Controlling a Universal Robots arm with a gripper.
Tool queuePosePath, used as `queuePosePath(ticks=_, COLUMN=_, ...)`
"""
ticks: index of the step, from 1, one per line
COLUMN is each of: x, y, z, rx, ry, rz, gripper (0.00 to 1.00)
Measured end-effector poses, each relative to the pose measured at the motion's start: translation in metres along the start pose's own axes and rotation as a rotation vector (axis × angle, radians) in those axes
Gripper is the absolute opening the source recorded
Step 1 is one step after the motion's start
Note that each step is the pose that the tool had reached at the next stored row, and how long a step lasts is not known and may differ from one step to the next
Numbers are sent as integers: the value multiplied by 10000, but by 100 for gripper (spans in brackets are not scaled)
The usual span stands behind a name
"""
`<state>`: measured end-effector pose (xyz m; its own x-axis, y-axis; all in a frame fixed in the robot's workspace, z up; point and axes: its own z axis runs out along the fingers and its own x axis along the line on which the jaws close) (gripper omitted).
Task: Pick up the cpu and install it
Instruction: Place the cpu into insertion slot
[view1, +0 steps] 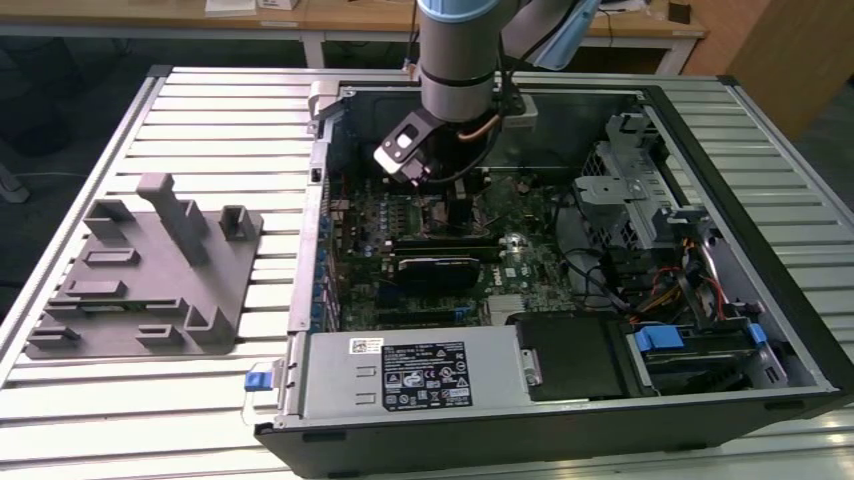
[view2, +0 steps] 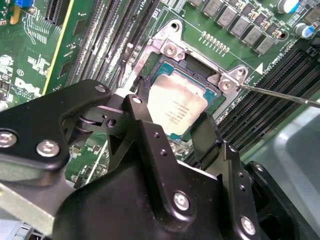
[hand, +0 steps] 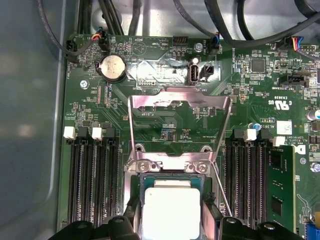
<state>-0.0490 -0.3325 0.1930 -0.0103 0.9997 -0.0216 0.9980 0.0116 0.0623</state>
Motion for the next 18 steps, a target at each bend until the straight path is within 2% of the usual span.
queuePosePath(ticks=4, x=0, y=2, z=-18, rx=-1, ry=3, rz=0, gripper=60)
queuePosePath(ticks=18, x=0, y=1, z=-8, rx=-1, ry=-13, rz=-2, gripper=60)
